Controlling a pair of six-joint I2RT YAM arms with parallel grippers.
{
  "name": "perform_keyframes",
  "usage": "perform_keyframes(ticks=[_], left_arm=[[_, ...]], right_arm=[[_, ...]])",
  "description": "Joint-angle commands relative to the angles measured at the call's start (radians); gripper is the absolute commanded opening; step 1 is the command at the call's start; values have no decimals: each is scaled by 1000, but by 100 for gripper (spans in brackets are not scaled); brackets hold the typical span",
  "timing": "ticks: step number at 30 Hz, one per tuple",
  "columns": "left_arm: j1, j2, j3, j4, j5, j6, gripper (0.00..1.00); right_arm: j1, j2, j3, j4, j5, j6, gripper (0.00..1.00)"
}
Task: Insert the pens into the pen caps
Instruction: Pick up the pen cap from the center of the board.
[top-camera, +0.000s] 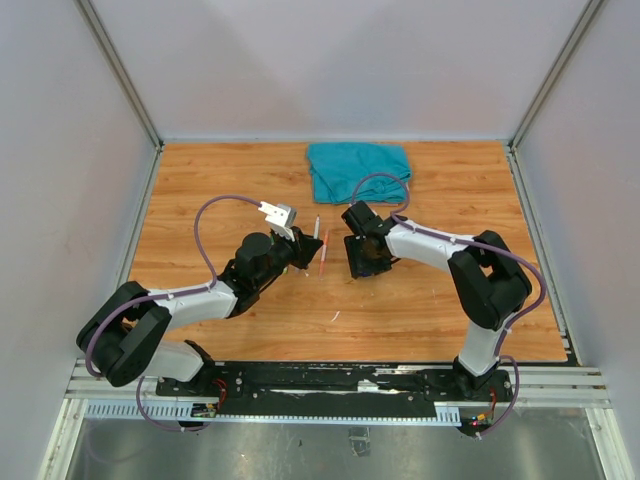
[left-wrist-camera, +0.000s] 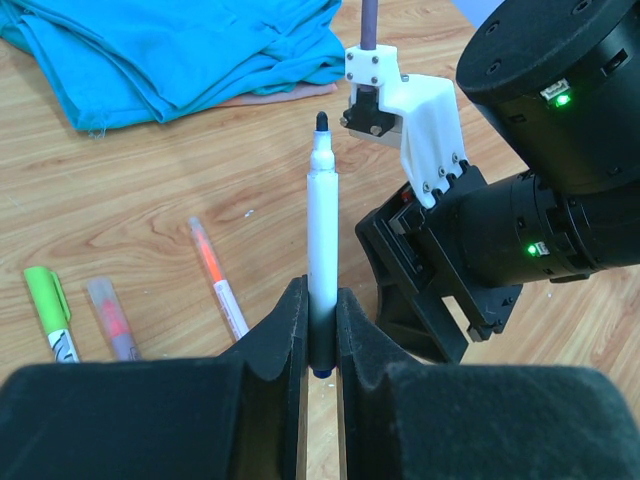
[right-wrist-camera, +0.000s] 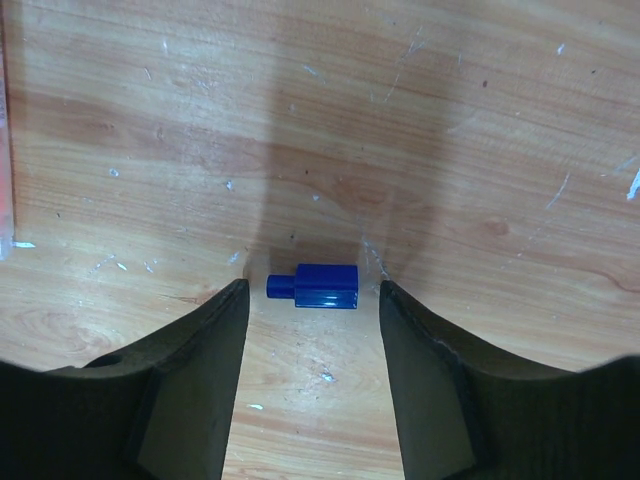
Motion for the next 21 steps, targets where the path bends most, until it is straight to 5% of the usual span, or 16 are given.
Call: perform_keyframes(ticks=[1, 21], left_arm=[[4, -18, 9, 10, -7, 11, 0], [4, -3, 16, 11, 5, 4, 1]], right_arm=[[9, 17, 31, -21, 30, 12, 55], [9, 12, 29, -26, 58, -65, 28]])
